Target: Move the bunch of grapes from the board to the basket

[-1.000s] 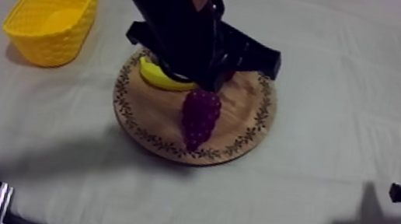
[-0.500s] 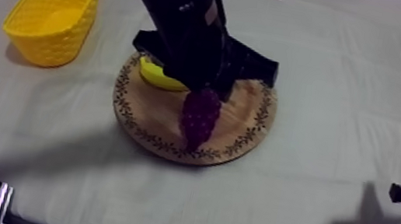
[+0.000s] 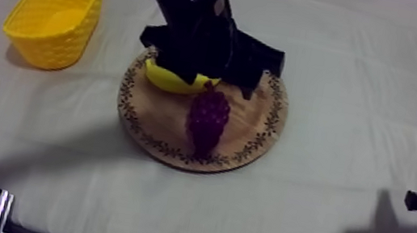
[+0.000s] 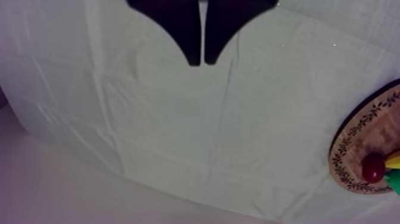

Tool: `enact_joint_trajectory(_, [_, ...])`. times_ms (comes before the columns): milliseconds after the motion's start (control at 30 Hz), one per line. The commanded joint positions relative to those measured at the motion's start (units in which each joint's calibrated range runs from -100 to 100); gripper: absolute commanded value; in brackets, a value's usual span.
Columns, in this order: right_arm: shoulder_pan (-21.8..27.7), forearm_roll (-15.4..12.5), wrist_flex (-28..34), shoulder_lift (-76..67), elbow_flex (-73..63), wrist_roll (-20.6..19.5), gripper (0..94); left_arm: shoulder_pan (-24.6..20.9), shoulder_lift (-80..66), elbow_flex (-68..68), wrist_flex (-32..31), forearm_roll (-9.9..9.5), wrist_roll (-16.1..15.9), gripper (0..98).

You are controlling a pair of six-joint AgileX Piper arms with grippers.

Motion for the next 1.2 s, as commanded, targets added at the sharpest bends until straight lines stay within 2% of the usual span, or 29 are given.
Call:
enact_joint_trajectory(0, [0.0, 0.0, 0.0, 0.0, 0.0, 0.0, 0.3, -0.2, 0.4, -0.2, 0.1, 0.07, -0.1, 71.5])
enact_joint_trajectory(300, [0.0, 0.0, 0.0, 0.0, 0.0, 0.0, 0.3, -1.1, 4.8, -0.6, 0.0, 0.28, 0.1, 68.7])
enact_joint_trajectory(1167, [0.0, 0.0, 0.0, 0.0, 0.0, 0.0, 0.3, -1.9, 19.0, -5.3, 0.5, 0.72, 0.7, 75.1])
